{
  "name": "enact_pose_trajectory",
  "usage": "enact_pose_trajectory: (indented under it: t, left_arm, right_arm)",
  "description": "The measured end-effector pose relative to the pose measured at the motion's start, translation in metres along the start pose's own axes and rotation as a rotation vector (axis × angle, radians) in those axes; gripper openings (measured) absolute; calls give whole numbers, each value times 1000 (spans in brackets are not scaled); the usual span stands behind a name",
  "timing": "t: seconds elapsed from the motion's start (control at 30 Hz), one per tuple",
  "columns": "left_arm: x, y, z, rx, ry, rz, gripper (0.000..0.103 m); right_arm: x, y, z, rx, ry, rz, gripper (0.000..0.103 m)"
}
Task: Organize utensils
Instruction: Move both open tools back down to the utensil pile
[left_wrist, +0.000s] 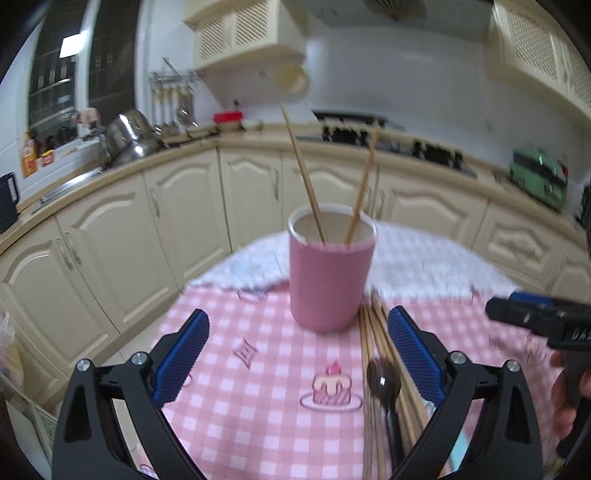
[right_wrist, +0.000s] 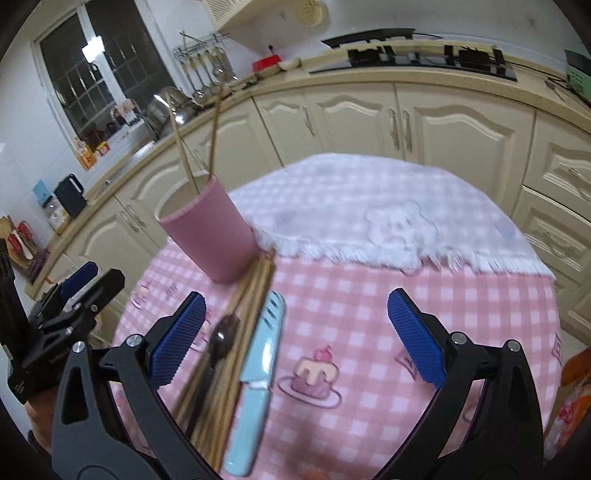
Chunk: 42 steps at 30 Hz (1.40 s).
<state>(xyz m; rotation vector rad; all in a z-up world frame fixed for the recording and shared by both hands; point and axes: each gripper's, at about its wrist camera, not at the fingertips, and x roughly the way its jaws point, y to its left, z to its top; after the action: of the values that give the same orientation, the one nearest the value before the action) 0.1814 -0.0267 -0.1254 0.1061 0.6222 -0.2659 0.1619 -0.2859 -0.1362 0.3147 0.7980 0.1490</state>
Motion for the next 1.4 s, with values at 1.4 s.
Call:
enact_pose_trajectory:
  t: [1.4]
  left_arm:
    - [96,-27,-19,181,331,-73,95]
  right_arm:
    - [59,31,-39,-193,247,-174,97]
